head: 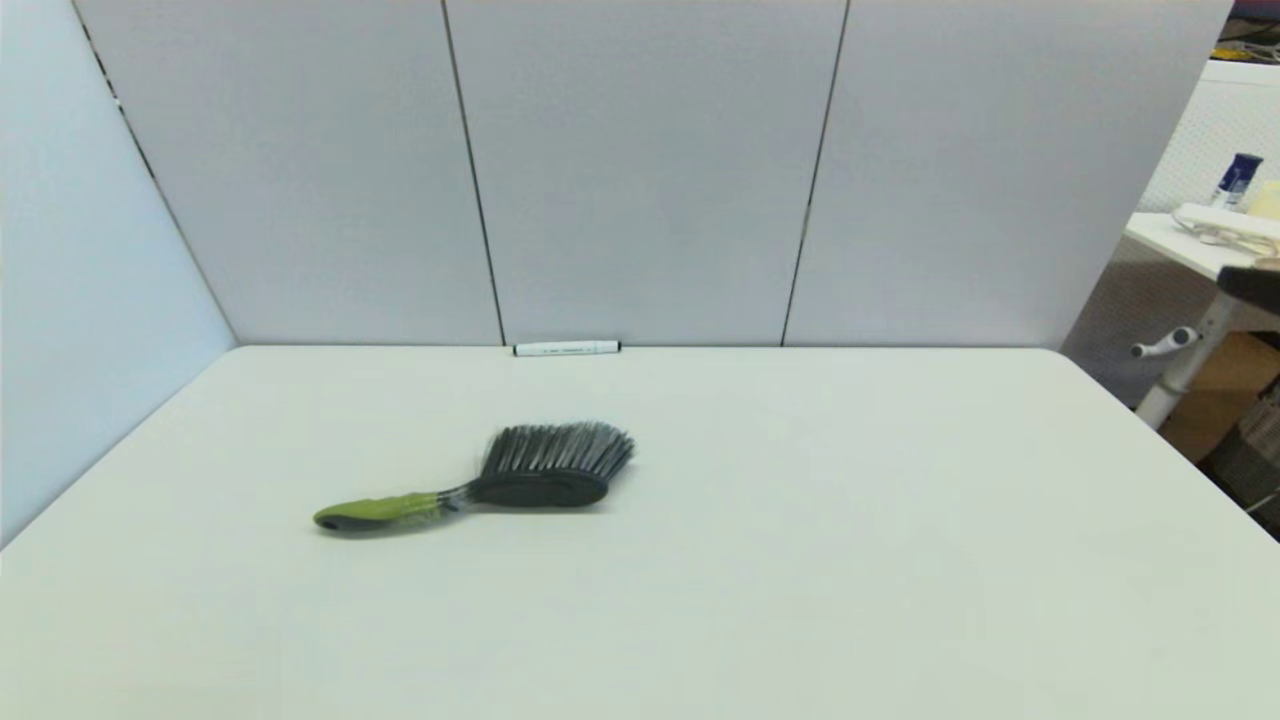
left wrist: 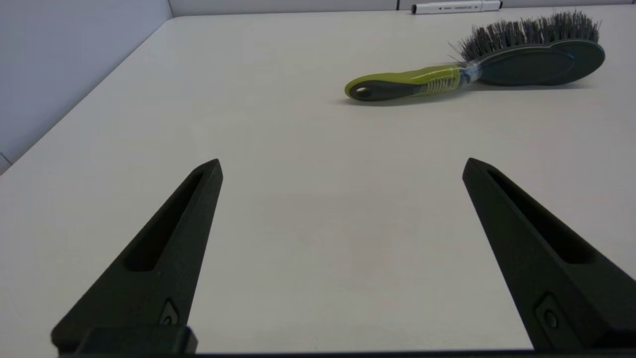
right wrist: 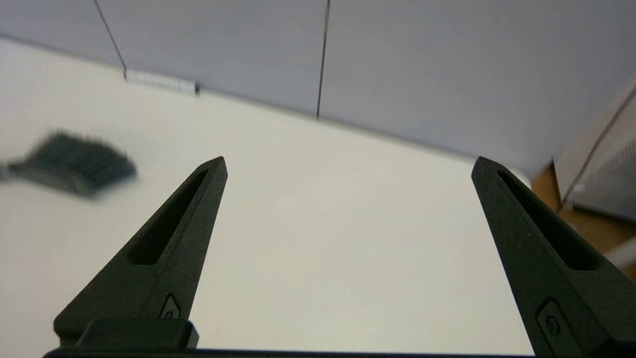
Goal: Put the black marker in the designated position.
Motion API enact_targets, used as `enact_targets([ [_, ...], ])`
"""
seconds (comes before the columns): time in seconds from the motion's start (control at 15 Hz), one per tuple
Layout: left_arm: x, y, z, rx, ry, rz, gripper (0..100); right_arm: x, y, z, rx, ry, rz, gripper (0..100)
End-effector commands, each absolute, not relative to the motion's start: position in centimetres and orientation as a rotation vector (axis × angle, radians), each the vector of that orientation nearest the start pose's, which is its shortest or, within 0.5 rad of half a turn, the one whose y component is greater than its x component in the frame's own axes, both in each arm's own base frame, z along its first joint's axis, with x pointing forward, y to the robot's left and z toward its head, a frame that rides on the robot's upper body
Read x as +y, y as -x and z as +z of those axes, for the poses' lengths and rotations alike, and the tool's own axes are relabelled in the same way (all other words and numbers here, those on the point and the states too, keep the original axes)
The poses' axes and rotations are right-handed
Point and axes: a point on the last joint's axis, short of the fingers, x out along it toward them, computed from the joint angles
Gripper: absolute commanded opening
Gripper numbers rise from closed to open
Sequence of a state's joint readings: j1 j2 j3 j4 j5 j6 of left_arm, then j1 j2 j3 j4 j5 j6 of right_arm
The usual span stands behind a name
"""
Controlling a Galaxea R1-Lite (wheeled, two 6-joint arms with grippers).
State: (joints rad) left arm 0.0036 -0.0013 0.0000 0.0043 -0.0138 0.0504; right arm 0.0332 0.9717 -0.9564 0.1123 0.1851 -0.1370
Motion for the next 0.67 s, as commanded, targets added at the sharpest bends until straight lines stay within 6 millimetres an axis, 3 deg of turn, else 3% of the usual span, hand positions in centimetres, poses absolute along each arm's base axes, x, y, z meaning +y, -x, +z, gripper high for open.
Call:
enact_targets([
  [0.07,0.0,2.3,7.5,0.004,-0.051,-0.009,100,0.5,-3.9,24.8,0.089,0.143,0.228,100],
  [0.33,0.0,2.3,7.5,0.004,-0.051,-0.011,100,0.4,0.5,16.8,0.086,0.187,0.226,100],
  [0.67,0.0,2.3,7.5,0.004,-0.051,-0.009,100,0.2,1.4,12.2,0.122,0.188,0.13,100],
])
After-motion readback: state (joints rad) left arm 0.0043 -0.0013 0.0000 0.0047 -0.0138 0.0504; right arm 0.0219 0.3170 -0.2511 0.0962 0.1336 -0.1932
